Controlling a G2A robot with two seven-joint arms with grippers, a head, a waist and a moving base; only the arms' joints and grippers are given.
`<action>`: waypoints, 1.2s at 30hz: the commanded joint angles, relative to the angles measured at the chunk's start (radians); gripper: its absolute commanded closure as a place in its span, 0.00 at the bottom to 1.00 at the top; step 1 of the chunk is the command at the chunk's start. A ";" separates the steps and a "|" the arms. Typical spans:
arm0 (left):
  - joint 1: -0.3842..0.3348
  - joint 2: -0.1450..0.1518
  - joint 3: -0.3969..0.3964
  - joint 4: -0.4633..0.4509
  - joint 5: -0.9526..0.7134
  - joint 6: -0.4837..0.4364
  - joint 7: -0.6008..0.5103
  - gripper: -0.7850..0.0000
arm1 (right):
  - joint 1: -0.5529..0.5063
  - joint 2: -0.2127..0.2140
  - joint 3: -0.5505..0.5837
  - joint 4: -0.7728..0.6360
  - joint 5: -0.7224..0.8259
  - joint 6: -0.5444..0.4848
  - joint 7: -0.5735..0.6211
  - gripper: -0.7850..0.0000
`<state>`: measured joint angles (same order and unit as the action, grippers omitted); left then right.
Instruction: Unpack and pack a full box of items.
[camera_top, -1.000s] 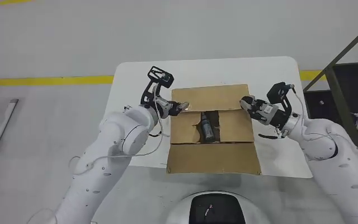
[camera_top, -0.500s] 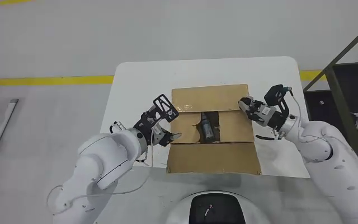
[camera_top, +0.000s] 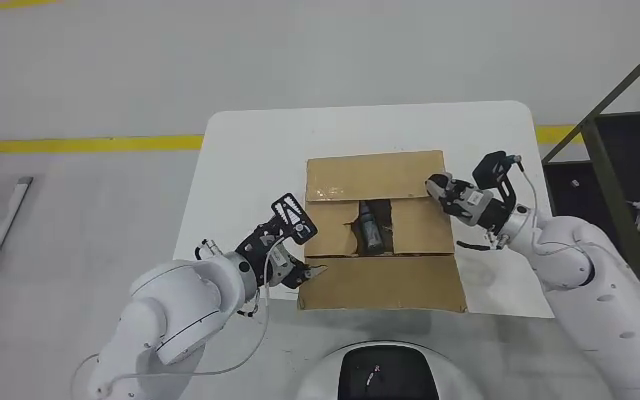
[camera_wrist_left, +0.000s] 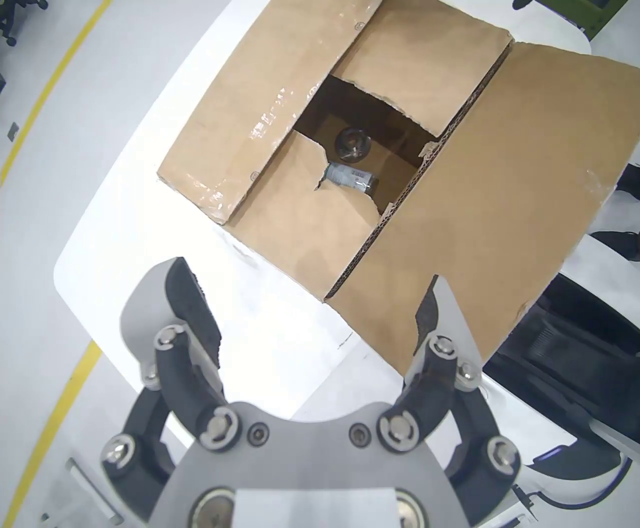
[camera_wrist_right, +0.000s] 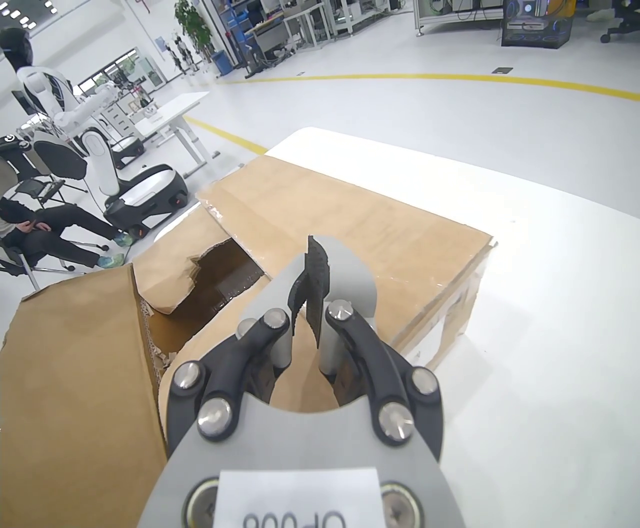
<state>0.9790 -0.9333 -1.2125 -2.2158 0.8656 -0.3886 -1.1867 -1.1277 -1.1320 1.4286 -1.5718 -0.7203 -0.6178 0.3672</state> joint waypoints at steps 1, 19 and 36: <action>0.000 0.000 0.000 0.000 0.000 0.000 0.000 0.00 | 0.000 0.001 -0.002 0.000 0.002 -0.001 -0.001 1.00; 0.373 0.058 -0.142 -0.134 0.070 -0.181 -0.064 1.00 | 0.002 0.007 -0.009 0.011 0.040 0.002 -0.014 1.00; 0.528 0.083 -0.265 -0.134 0.171 -0.108 -0.004 1.00 | 0.020 0.013 -0.016 0.022 0.051 -0.005 -0.014 1.00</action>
<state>1.4904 -0.8532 -1.4534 -2.3500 1.0281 -0.4889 -1.1795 -1.1079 -1.1193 1.4137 -1.5503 -0.6694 -0.6215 0.3530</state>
